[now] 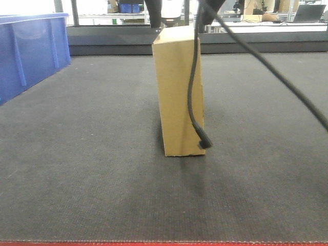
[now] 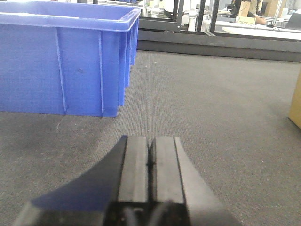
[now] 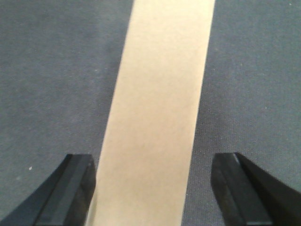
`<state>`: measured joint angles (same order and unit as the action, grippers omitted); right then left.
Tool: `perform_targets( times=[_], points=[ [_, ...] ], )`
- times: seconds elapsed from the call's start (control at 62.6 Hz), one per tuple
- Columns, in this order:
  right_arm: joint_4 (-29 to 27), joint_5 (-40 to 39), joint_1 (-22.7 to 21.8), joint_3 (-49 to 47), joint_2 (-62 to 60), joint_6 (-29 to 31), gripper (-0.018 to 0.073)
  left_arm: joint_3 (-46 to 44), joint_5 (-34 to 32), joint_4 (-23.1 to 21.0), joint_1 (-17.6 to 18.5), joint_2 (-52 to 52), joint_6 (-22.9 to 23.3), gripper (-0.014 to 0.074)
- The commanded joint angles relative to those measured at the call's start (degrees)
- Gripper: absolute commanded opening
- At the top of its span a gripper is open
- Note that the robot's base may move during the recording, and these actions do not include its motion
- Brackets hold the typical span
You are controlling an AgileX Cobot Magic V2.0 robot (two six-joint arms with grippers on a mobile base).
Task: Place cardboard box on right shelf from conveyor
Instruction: 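Lower the right gripper over the box top and close on it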
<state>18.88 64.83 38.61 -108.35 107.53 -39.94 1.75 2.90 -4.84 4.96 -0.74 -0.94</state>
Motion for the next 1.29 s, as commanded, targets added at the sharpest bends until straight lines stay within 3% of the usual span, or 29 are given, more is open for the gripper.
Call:
perform_targets(
  times=[0.0, 0.751, 0.847, 1.022, 1.15, 1.278],
  points=[
    [2.5, -2.8, 0.0, -2.1, -2.7, -1.1, 0.0604, -0.2, -5.2, -0.4, 0.3, -0.7, 0.3, -0.0119],
    [2.5, -3.1, -0.5, -1.5, 2.7, -2.3, 0.0597, -0.2, -5.2, -0.4, 0.3, -0.7, 0.3, -0.0119],
    [2.5, -3.7, -1.0, -0.2, 2.8, -2.3, 0.0514, -0.2, -5.2, -0.4, 0.3, -0.7, 0.3, -0.0119],
    [2.5, -3.7, -2.7, 1.3, 2.6, -2.1, 0.0244, -0.2, -5.2, -0.4, 0.3, -0.7, 0.3, -0.0119],
    [2.0, -4.1, -4.3, 1.4, 1.0, -1.0, 0.0226, -0.2, -5.2, -0.4, 0.3, -0.7, 0.3, -0.0119],
    [1.2, -7.6, -6.2, 2.9, -2.1, 4.2, 0.0226, -0.2, -5.2, -0.4, 0.3, -0.7, 0.3, -0.0119]
  ],
)
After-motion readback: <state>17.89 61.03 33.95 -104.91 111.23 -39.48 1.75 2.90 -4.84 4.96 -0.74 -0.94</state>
